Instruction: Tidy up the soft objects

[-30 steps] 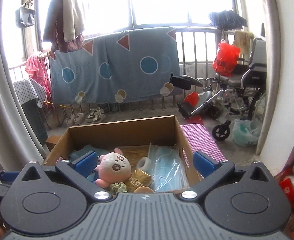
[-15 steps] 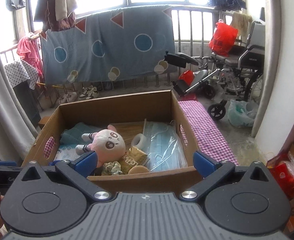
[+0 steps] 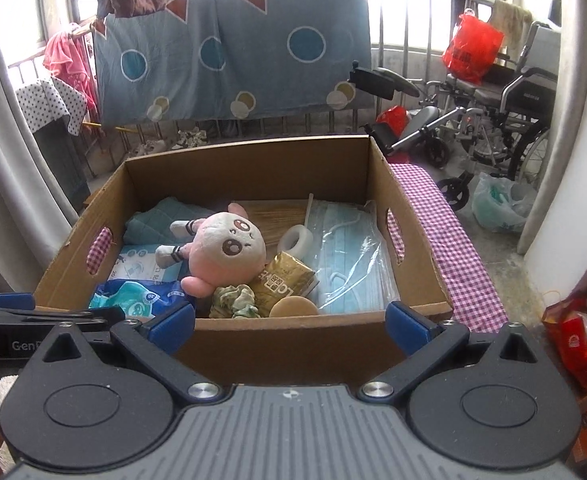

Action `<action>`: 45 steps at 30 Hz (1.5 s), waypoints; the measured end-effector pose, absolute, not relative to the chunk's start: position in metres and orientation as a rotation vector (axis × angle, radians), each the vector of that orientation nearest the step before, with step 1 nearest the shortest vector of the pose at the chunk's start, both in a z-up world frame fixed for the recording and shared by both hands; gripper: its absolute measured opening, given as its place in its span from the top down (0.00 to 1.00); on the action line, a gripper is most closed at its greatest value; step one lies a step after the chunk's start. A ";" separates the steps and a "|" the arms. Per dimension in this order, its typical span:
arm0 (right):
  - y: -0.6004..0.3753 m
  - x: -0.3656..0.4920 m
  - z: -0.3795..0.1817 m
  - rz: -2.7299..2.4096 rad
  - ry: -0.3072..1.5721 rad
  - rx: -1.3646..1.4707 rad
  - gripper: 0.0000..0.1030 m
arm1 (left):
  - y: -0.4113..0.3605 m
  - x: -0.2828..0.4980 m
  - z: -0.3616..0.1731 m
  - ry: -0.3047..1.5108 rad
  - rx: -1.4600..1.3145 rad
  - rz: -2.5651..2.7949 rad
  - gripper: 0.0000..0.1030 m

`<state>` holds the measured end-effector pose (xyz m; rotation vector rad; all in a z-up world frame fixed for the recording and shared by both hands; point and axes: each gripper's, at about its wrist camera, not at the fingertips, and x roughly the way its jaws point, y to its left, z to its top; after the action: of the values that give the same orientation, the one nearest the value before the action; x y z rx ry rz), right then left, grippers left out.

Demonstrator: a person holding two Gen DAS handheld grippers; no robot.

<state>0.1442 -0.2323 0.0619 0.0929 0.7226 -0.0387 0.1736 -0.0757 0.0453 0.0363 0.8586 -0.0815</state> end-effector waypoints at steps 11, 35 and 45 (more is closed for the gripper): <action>-0.233 0.146 0.060 -0.064 0.733 0.060 0.00 | -0.078 0.171 0.046 0.853 0.042 -0.084 0.00; -0.230 0.150 0.059 -0.059 0.736 0.040 0.00 | -0.076 0.172 0.044 0.861 0.039 -0.070 0.01; -0.230 0.150 0.059 -0.059 0.738 0.040 0.00 | -0.076 0.171 0.044 0.864 0.039 -0.069 0.01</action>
<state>0.1497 -0.2300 0.0587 0.0397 0.7383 -0.0587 0.1715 -0.0757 0.0437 0.0391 0.8643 -0.0689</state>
